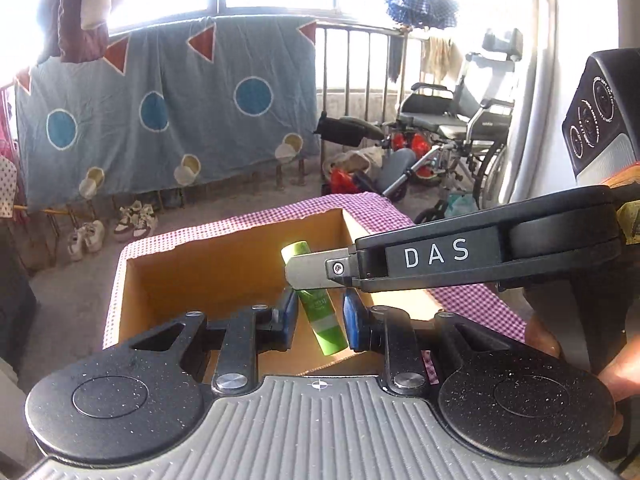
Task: Organize rigid objects
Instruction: 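Carry the green glue stick into the box and open the right tool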
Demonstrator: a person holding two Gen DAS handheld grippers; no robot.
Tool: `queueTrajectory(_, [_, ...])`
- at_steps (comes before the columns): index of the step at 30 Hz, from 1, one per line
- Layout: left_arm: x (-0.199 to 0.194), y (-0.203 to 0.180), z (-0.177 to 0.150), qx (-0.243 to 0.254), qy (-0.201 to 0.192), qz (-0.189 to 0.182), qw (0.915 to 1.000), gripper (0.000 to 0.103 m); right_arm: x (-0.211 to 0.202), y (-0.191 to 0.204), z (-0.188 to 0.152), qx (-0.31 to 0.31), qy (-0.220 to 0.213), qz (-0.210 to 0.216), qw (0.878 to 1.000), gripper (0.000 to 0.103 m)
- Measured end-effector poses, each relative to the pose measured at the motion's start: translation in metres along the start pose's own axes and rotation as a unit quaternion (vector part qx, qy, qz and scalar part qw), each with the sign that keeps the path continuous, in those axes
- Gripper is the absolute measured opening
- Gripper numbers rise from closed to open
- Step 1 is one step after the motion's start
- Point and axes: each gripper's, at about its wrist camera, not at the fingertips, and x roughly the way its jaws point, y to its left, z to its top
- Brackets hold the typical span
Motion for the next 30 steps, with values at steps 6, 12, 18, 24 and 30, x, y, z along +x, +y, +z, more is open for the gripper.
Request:
queueTrajectory(6, [0.053,0.062,0.013,-0.047,0.071,0.025,0.9961,0.023,0.102,-0.012,0.039,0.039,0.104,0.012,0.994,0.017])
queueTrajectory(12, [0.111,0.108,0.004,-0.094,0.154,0.035,0.9829,0.024,0.19,-0.041,0.042,0.092,0.193,-0.011,0.977,0.017])
queueTrajectory(18, [0.124,0.122,-0.007,-0.094,0.181,0.068,0.9766,0.029,0.241,-0.067,0.033,0.105,0.235,-0.057,0.965,0.018])
queueTrajectory(24, [0.097,0.116,-0.001,-0.087,0.15,0.058,0.9831,0.036,0.218,-0.066,0.046,0.104,0.209,-0.039,0.972,0.019])
queueTrajectory(30, [0.073,0.114,0.007,-0.1,0.128,0.051,0.9853,0.038,0.167,-0.063,0.059,0.115,0.174,-0.011,0.978,0.019])
